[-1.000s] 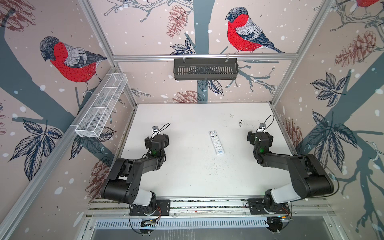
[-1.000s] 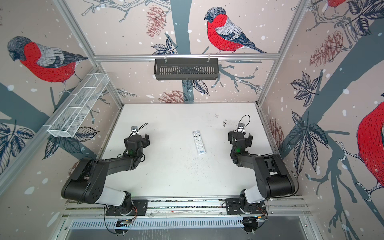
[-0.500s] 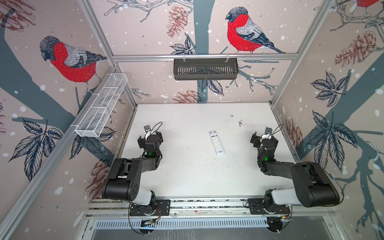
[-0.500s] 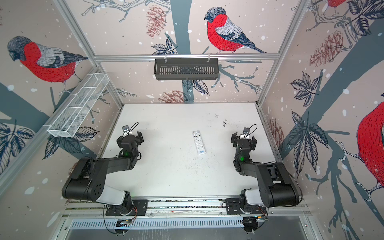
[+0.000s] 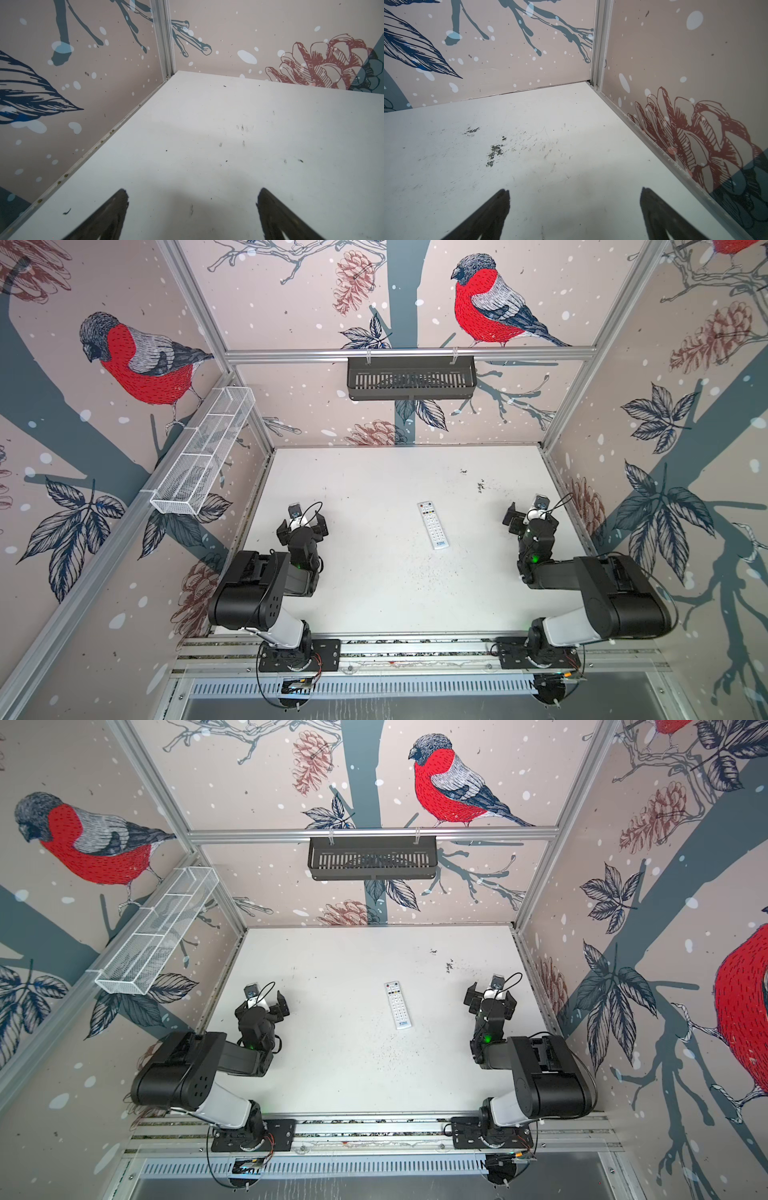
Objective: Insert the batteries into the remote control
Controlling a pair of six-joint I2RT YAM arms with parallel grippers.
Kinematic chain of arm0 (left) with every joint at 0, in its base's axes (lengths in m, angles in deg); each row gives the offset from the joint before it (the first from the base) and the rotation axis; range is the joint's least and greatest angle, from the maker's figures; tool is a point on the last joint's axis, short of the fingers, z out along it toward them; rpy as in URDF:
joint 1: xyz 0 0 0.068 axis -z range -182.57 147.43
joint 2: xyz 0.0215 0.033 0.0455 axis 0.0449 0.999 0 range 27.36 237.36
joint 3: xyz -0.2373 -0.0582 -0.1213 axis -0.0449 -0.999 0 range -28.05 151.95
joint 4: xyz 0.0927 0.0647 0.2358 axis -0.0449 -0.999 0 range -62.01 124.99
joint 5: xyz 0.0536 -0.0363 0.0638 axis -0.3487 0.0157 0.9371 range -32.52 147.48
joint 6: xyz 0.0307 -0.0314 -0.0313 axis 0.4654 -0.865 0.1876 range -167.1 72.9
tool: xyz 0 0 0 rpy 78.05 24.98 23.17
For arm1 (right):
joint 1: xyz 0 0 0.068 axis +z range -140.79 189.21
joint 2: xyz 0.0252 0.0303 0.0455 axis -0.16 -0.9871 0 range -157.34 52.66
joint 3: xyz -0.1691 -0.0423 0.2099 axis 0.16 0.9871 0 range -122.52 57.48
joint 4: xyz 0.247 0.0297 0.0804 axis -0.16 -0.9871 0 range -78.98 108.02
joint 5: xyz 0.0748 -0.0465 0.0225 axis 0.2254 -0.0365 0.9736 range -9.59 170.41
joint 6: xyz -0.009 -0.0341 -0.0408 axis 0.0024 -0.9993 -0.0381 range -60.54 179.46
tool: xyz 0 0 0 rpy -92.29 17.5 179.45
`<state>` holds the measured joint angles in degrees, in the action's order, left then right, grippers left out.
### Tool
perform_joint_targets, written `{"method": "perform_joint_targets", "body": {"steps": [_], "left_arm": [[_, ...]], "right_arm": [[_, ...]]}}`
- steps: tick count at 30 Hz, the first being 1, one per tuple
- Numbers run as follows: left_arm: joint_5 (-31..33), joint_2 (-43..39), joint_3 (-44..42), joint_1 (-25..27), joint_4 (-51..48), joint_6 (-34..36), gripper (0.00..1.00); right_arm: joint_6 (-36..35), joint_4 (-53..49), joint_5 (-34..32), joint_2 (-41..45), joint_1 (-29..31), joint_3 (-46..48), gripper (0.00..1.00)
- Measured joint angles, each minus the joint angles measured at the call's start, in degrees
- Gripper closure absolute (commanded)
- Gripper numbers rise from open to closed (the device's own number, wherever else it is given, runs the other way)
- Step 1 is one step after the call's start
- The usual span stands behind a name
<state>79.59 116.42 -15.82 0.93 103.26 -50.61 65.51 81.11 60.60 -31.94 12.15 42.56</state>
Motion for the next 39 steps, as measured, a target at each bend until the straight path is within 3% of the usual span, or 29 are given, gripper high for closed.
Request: {"method": "perform_joint_targets", "body": {"steps": [10,39], "left_arm": [[-1.36,0.61,-0.15,0.81,6.49,1.99,0.02],[-1.51,0.61,-0.20,1.01,7.28,2.25,0.02]], "right_arm": [[0.00,0.00,0.02,0.00,0.15,0.00,0.01],[0.00,0.00,0.00,-0.13,0.31,-0.02,0.01]]}}
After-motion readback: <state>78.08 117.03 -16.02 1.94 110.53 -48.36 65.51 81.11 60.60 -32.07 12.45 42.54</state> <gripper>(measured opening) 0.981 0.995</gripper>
